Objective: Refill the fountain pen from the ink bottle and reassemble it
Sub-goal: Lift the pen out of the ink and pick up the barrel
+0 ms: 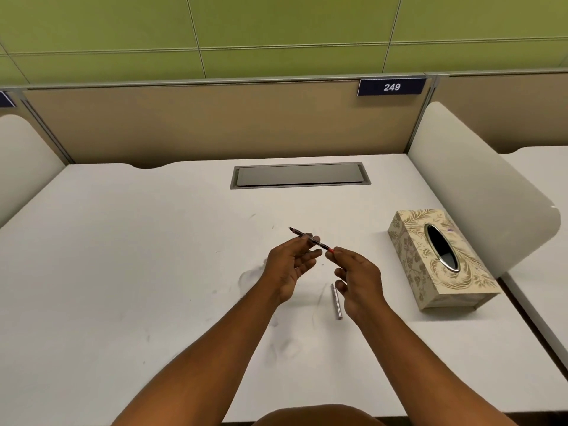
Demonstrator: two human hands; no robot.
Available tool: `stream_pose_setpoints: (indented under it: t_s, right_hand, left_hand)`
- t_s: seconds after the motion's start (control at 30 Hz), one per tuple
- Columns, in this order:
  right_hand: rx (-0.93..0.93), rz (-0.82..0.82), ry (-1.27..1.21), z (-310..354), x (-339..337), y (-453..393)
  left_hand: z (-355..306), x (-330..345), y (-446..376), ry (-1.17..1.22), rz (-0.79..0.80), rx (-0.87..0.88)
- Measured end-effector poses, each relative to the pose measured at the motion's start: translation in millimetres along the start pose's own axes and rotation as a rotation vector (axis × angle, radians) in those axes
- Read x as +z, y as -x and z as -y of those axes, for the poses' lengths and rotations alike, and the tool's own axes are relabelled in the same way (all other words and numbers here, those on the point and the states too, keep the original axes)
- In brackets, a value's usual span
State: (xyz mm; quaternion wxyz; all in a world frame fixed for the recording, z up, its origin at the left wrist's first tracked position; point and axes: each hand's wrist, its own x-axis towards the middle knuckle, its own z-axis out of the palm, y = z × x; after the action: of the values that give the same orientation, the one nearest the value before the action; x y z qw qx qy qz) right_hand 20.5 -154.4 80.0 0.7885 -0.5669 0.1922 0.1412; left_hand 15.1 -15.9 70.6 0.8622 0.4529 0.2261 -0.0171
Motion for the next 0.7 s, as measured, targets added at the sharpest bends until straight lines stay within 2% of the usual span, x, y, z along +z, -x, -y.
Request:
stream_pose_setpoints:
  t_s: [0.23, 0.4, 0.57, 0.7]
  right_hand:
    - [-0.004, 0.02, 0.103, -4, -18, -5]
    - [-0.055, -0.035, 0.224, -6, -38, -18]
    - [-0.265, -0.084, 0.674, -24, -61, -36]
    - [-0.334, -0.097, 1.019, -42, -76, -41]
  left_hand:
    - [6, 3, -1, -0.012, -0.026, -0.02]
    - [7, 3, -4, 0.001, -0.047, -0.035]
    - [10, 2, -5, 0.011, -0.057, -0.053]
    - [12, 0, -6, 0.018, -0.063, -0.064]
